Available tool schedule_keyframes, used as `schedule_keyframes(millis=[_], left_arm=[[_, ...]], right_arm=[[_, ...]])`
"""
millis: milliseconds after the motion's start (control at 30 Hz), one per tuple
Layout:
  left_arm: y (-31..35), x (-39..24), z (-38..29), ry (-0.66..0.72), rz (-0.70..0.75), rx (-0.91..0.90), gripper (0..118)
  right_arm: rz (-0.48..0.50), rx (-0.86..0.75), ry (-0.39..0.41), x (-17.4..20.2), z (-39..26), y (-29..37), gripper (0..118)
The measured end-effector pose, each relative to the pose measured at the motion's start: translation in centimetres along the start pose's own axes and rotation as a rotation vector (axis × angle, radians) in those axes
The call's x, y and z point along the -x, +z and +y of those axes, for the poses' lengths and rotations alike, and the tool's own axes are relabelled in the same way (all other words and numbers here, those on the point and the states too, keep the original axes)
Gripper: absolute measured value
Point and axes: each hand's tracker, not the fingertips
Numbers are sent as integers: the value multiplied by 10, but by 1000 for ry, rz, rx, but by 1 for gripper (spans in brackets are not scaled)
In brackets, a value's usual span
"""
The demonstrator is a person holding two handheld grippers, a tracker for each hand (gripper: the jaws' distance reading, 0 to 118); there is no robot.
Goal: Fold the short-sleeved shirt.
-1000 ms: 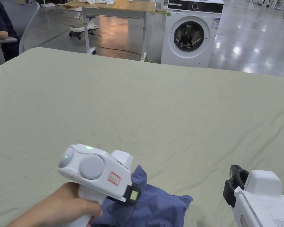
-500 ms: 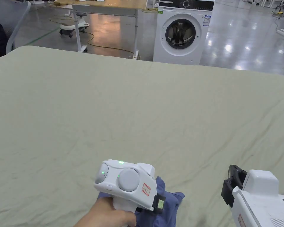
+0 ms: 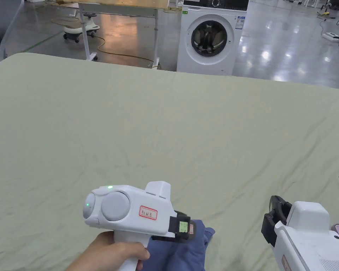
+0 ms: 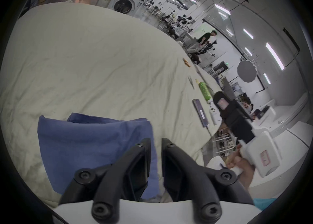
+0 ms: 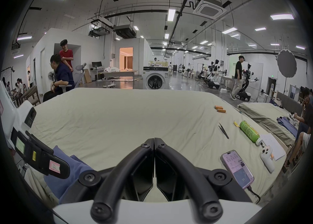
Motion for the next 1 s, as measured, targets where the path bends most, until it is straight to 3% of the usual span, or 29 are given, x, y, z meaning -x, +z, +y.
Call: schedule_keyframes(millis=[100, 333, 600, 733, 867, 1000], left_arm=[[-31, 7, -12, -9, 72, 86, 4], [-83, 26, -35, 19, 33, 98, 3], [-60, 21, -42, -81, 7, 12, 3], [-20, 13, -34, -161, 40, -166, 3], [18, 8, -30, -306, 260, -412, 1], [49, 13, -29, -356, 437, -629, 0]], right_arm=[[-1, 4, 2, 0, -1, 0, 0], [0, 8, -2, 0, -1, -1, 0], [8, -8, -20, 1, 0, -4, 0], [13, -33, -30, 8, 2, -7, 0], [14, -70, -42, 18, 9, -13, 0], [12, -117, -53, 27, 18, -17, 0]])
